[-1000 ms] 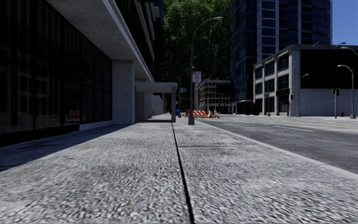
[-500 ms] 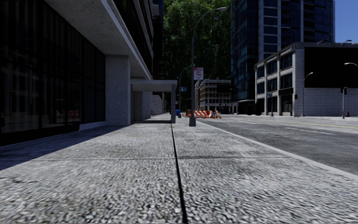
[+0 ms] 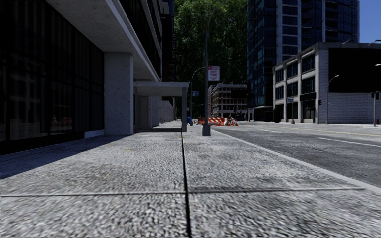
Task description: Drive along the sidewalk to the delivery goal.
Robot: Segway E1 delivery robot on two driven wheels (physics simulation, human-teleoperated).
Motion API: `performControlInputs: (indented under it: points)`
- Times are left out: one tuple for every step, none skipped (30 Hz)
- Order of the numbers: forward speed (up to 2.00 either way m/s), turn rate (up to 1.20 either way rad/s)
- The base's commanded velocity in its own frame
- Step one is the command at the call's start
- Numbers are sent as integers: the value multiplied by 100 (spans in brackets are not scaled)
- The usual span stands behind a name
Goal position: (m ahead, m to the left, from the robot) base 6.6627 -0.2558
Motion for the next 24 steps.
performControlInputs:
  points:
    - [200, 0]
    - [200, 0]
    - [200, 0]
    - [200, 0]
    - [200, 0]
    - [200, 0]
    - [200, 0]
    - [200, 0]
    - [200, 0]
    - [200, 0]
    - [200, 0]
    - [200, 0]
    - [200, 0]
    - [200, 0]
    - [200, 0]
    - [200, 0]
    - [200, 0]
    - [200, 0]
    - [200, 0]
    - [200, 0]
    - [200, 0]
    - [200, 0]
    - [200, 0]
    - [200, 0]
